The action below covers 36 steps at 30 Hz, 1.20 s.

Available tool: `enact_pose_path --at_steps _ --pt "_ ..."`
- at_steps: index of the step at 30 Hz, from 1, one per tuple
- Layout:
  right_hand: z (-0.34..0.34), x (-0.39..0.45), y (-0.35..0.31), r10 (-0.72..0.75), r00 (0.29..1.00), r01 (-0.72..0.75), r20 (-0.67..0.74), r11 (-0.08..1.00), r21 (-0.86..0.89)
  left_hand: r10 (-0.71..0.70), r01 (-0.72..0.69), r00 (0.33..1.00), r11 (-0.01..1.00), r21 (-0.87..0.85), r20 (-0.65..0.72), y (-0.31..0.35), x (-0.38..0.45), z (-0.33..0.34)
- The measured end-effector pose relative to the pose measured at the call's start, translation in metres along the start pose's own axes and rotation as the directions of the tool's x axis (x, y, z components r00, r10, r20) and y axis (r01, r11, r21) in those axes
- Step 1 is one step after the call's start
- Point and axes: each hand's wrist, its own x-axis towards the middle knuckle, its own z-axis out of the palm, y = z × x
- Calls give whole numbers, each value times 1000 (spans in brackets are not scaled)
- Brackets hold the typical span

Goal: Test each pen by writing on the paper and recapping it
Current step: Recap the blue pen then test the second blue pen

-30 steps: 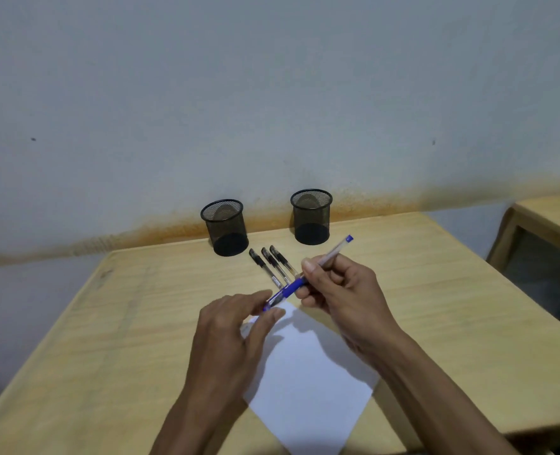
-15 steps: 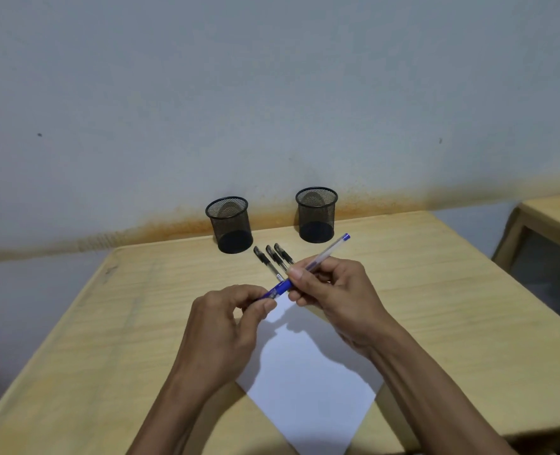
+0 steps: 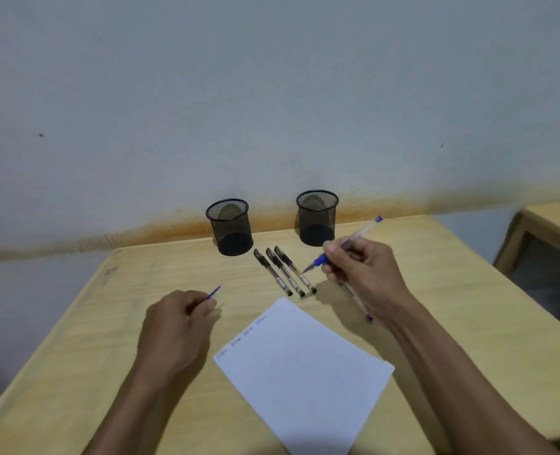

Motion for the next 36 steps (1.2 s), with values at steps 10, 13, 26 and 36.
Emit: enact_pose_path --at_steps 10,13,26,36 --pt "22 -30 8 20 999 -19 41 1000 -16 130 -158 987 868 471 90 -20 47 43" --pt "21 -33 4 28 999 -27 30 1000 -13 102 -143 988 881 451 114 -22 44 44" --pt "49 -31 27 139 979 -107 146 972 -211 353 -405 876 909 102 329 -22 -28 37" --pt "54 -14 37 146 970 -71 193 934 -349 300 -385 887 899 206 351 -21 -31 35"
